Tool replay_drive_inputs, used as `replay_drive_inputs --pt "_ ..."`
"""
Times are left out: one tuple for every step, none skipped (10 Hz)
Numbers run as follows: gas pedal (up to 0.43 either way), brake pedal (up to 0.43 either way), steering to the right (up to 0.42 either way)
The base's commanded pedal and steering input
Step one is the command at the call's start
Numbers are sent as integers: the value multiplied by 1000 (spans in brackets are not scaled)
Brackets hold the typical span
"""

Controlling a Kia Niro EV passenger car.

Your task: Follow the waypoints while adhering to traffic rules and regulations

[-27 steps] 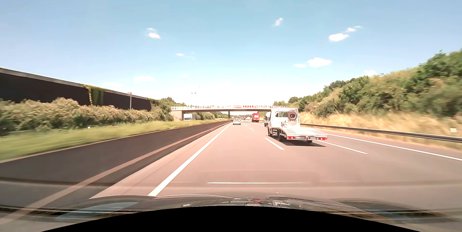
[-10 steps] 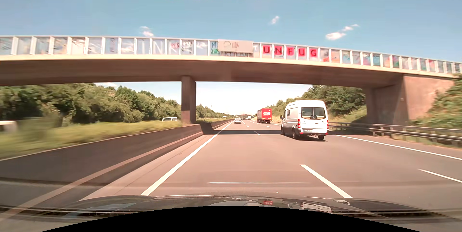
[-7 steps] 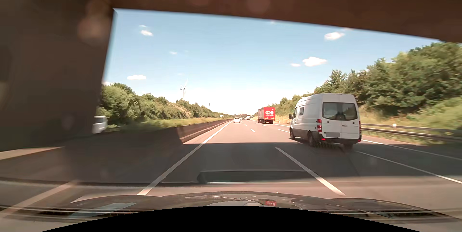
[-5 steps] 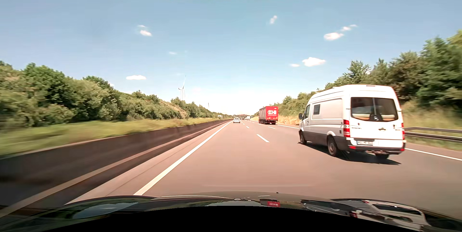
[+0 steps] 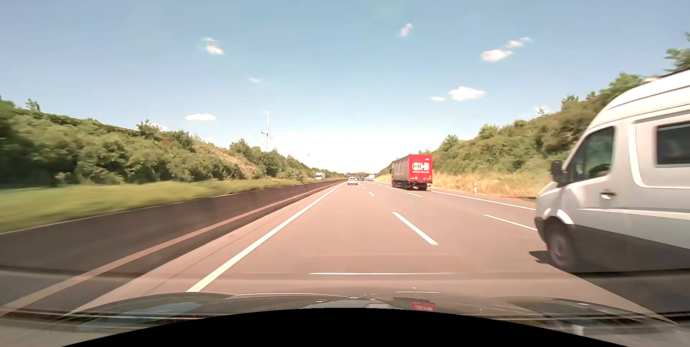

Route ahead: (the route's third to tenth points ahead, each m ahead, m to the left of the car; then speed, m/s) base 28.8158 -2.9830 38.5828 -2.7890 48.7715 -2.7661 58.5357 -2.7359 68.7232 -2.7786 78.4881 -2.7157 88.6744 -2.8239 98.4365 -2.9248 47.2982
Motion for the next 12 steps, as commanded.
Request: replay_drive_inputs --pt "299 0 0" --pt "287 0 -1" --pt "287 0 -1" --pt "287 0 -1" --pt "287 0 -1" --pt "299 0 -1" --pt "319 0 -1" --pt "319 0 -1" --pt "331 0 -1" --pt "331 0 0" --pt "339 0 -1" --pt "339 0 -1"
